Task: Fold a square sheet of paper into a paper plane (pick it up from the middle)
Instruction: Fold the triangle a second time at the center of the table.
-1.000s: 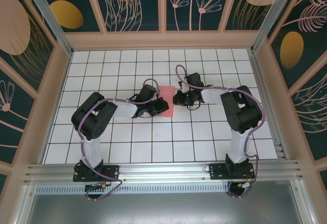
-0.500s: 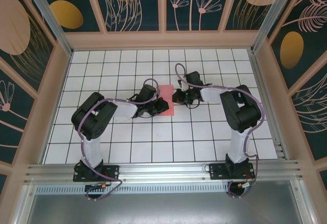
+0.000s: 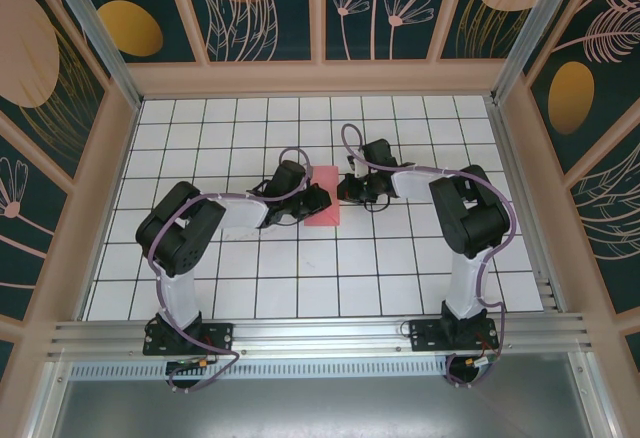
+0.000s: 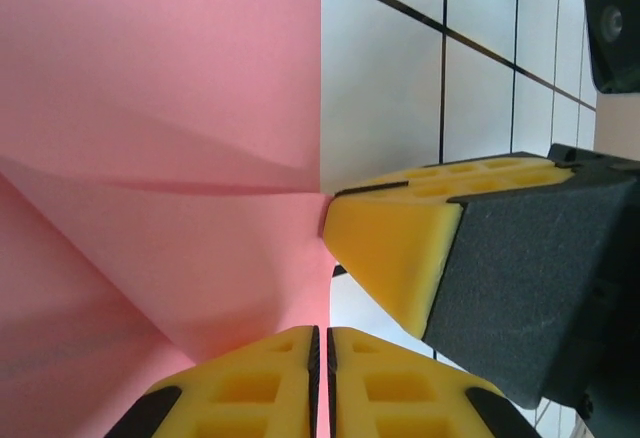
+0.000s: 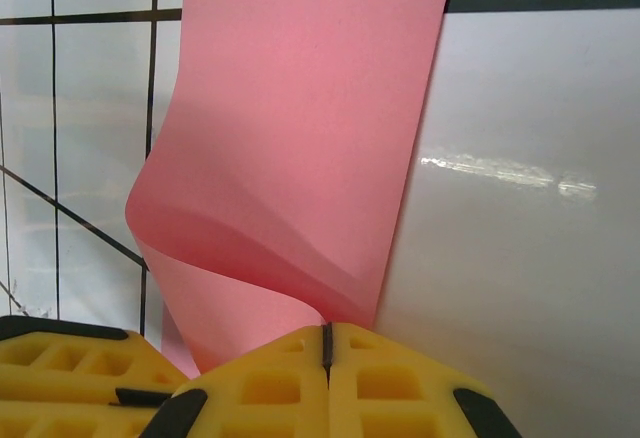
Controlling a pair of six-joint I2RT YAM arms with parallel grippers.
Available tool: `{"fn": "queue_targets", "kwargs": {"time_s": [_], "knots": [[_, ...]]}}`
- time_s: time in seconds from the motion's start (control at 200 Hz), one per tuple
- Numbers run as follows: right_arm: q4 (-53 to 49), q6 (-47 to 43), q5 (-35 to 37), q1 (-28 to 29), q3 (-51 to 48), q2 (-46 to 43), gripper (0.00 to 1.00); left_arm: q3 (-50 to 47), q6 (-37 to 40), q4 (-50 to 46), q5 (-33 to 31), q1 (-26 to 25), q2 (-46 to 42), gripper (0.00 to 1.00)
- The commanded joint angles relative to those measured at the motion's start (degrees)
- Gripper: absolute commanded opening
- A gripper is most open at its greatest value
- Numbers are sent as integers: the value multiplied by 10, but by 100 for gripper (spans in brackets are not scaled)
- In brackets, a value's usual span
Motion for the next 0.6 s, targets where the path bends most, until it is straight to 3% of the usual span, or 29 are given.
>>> {"fn": "queue_targets", "kwargs": {"time_s": [0.0, 0.596], "knots": [[-8, -14, 8, 3, 17, 14, 1, 14, 14, -29, -36, -3, 7, 13], [-12, -19, 7, 5, 31, 28, 1, 33, 9, -46, -41, -3, 33, 12]]}}
